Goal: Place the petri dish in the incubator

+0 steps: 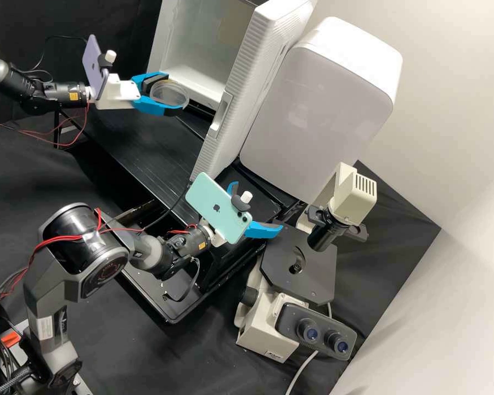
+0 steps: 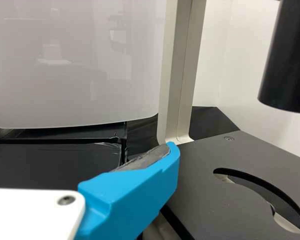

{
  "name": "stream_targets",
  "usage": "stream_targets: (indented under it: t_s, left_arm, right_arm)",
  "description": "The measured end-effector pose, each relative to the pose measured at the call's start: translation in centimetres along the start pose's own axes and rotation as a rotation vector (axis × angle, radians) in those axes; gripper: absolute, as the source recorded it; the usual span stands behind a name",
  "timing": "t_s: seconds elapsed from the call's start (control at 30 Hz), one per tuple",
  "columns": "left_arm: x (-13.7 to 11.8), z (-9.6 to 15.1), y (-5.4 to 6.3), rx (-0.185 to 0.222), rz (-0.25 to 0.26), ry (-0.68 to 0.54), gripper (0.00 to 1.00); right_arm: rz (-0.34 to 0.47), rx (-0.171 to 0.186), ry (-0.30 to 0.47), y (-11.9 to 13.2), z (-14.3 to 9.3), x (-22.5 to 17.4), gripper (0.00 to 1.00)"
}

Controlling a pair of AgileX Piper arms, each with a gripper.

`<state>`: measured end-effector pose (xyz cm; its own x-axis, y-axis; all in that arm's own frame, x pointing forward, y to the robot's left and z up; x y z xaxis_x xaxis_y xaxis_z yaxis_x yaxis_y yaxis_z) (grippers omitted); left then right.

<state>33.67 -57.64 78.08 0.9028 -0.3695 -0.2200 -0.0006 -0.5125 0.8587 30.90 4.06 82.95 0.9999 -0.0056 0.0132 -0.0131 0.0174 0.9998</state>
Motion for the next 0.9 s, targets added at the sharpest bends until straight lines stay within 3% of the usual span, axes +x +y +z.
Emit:
stream_targets:
  t_s: [0.17,0.3,0.47,0.8,0.9]
  left_arm:
    - [2.8,-1.1,-0.2,0.015,-0.028,0.064,0.00]
    - [4.7,-1.9,-0.5,-0.010,-0.052,0.117,0.00]
    - [6.8,-2.8,-0.5,0.011,-0.066,0.160,0.00]
    - [10.3,-4.0,1.0,-0.023,-0.036,0.239,0.00]
    - [11.0,-4.1,1.5,-0.009,-0.016,0.244,0.00]
  right_arm:
    - [0.000,0.000,0.000,0.0,0.0,0.0,1.00]
    - [0.000,0.000,0.000,0.0,0.0,0.0,1.00]
    - [0.000,0.000,0.000,0.0,0.0,0.0,1.00]
    - [0.000,0.000,0.000,0.0,0.0,0.0,1.00]
    - [0.000,0.000,0.000,0.0,0.0,0.0,1.00]
